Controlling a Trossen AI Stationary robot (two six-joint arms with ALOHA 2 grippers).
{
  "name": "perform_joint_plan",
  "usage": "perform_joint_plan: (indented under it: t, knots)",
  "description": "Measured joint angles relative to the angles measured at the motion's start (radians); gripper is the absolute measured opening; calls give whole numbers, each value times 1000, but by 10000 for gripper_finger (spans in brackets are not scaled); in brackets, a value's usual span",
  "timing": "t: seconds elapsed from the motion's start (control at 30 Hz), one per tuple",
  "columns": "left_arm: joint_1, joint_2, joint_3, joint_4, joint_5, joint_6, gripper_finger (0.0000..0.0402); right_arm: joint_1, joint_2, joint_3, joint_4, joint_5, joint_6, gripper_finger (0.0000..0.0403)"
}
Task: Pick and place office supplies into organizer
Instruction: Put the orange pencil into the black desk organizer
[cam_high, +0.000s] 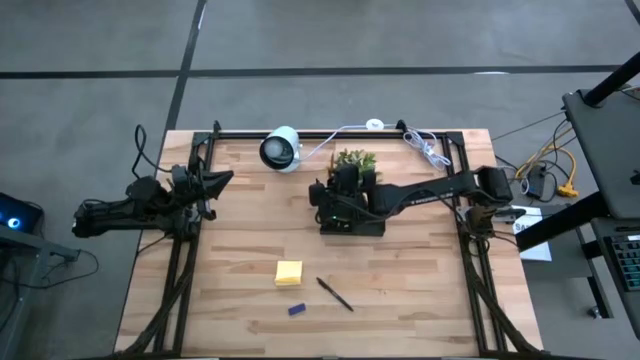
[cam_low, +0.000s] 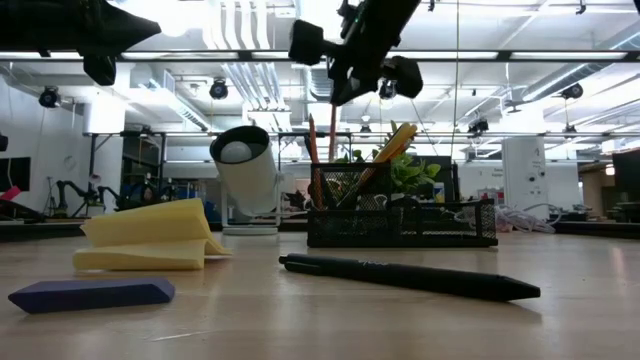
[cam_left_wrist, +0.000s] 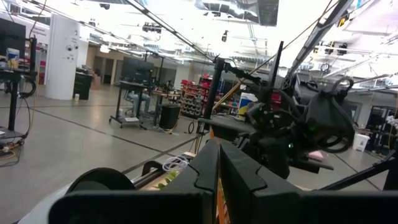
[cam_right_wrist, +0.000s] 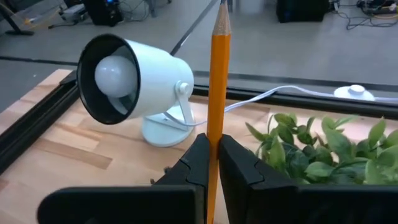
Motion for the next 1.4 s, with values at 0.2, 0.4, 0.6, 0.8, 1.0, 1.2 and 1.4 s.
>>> perform_joint_plan:
  t: [0.2, 0.4, 0.6, 0.8, 1.0, 1.2, 1.4]
  knots:
    - [0, 0, 0, 0, 0, 0, 0, 3, 0, -37, 53, 0, 0, 12]
    - [0, 0, 0, 0, 0, 1, 0, 11, 0, -76, 118, -11, 0, 12]
    - [0, 0, 0, 0, 0, 2, 0, 21, 0, -106, 140, -29, 23, 12]
    - [0, 0, 0, 0, 0, 3, 0, 24, 0, -117, 143, -58, 22, 12]
    - [0, 0, 0, 0, 0, 3, 0, 23, 0, -156, 155, -62, 29, 12]
    - [0, 0, 0, 0, 0, 3, 0, 28, -1, -169, 177, -65, 20, 12]
    - [0, 0, 0, 0, 0, 3, 0, 29, 0, -170, 225, -113, -38, 12]
